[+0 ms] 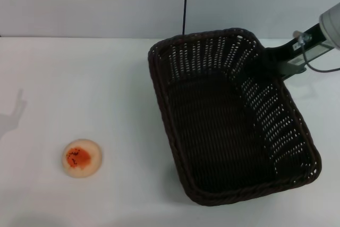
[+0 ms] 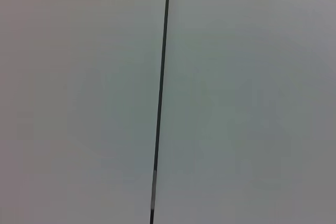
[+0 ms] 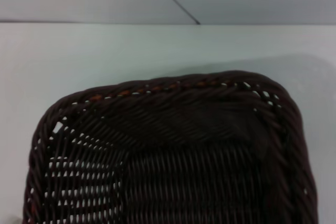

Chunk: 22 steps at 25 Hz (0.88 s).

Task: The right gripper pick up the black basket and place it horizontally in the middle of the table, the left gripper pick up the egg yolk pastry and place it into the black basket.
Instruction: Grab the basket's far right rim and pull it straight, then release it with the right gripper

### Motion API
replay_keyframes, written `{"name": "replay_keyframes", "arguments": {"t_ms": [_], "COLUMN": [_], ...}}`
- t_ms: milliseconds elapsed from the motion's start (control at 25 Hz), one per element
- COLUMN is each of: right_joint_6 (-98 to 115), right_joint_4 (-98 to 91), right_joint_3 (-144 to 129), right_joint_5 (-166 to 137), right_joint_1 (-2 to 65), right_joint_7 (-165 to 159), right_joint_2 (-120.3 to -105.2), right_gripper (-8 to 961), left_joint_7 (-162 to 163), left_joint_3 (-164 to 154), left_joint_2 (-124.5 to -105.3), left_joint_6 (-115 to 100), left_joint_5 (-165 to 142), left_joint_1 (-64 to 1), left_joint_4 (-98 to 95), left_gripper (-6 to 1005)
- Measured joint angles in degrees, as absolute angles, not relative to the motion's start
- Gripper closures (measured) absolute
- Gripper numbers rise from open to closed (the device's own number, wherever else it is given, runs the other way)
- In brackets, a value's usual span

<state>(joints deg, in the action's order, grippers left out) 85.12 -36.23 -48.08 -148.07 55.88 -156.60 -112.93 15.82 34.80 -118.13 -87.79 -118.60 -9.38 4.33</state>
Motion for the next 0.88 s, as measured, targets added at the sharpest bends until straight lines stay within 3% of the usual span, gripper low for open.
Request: {"name": "replay_keyframes", "arguments": {"t_ms": [400, 880], "right_joint_6": [82.26, 81.94], "right_joint_4": [-36.87, -40.05], "right_joint_3": [-52.87, -55.23], "right_joint_5": [-148.17, -148.27], "right_joint_1": [56.25, 56.42], "right_joint_7": [-158.29, -156.22], "right_joint_2": [-115.93, -116.87], "right_gripper": [271, 596], "left_joint_7": [15.82, 15.82], "left_joint_3": [34.81, 35.17], "left_joint_2": [-117.95, -117.94], "left_joint_6": [-88.23, -88.67], "left_joint_5": [-118.62, -118.70], "left_joint_1": [-10.20, -10.19], "left_joint_4": [2.41, 2.15], "left_gripper": [176, 177]}}
